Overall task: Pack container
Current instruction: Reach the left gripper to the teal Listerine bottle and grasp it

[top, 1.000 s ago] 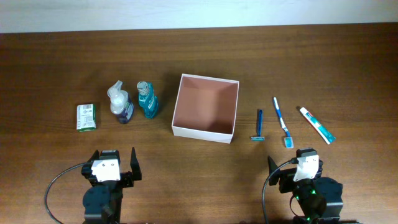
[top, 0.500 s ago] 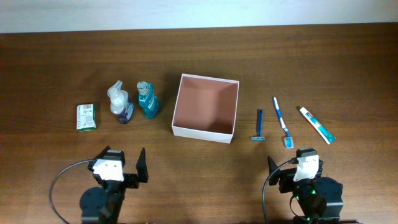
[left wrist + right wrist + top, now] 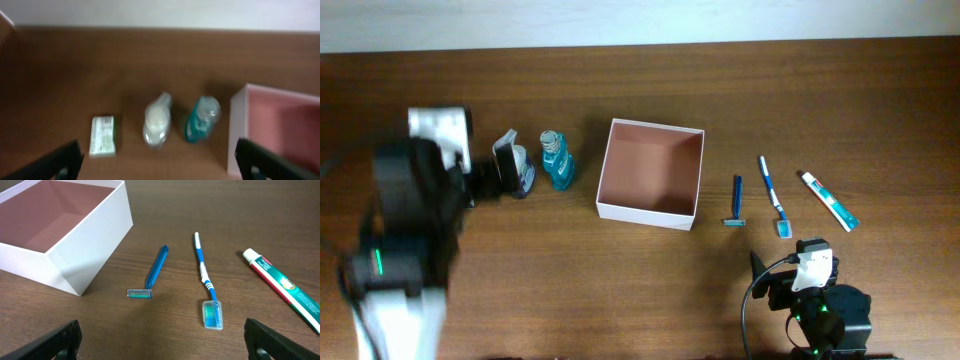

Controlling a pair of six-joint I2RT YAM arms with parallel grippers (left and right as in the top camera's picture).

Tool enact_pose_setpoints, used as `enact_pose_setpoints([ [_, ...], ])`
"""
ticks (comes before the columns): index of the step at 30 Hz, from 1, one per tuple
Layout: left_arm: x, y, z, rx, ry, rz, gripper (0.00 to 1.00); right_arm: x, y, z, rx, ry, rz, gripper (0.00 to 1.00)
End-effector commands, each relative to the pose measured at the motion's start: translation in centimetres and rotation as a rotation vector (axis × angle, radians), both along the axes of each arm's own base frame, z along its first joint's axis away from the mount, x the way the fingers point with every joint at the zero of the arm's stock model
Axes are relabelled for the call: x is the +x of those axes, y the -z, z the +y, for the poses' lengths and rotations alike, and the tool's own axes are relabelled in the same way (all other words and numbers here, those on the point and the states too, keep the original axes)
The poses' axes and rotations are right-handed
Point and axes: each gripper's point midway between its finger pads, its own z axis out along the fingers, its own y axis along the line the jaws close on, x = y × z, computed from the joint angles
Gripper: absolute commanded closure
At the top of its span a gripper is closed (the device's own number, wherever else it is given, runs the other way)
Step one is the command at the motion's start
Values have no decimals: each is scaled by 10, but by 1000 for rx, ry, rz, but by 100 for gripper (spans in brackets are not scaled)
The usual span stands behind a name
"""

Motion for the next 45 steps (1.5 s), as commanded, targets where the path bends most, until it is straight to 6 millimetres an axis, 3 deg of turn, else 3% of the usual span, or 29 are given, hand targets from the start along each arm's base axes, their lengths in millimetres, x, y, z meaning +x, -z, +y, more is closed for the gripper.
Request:
enact_pose_setpoints([
  [1,48,-18,10,-65,41,33,1,0,1,0,11,1,1,1],
  [5,81,-30,0,-206,152,30,1,0,1,0,11,1,1,1],
  [9,100,-13,3,-222,156,58,1,0,1,0,11,1,1,1],
  [13,106,10,-11,-256,189,128,1,0,1,0,11,1,1,1],
  [16,106,16,-29,-208,261,148,1,0,1,0,11,1,1,1],
  [18,108,23,-36,-157,253,167,6,0,1,0,11,1,1,1],
  [22,107,47,-61,-138,241,253,9,0,1,0,11,1,1,1],
  [26,106,82,-66,-88,129,370,9,0,1,0,11,1,1,1],
  [33,104,140,-88,-96,164,541,11,0,1,0,11,1,1,1],
  [39,107,180,-90,-92,159,638,38,0,1,0,11,1,1,1],
  [45,103,184,-91,-89,162,662,48,0,1,0,11,1,1,1],
])
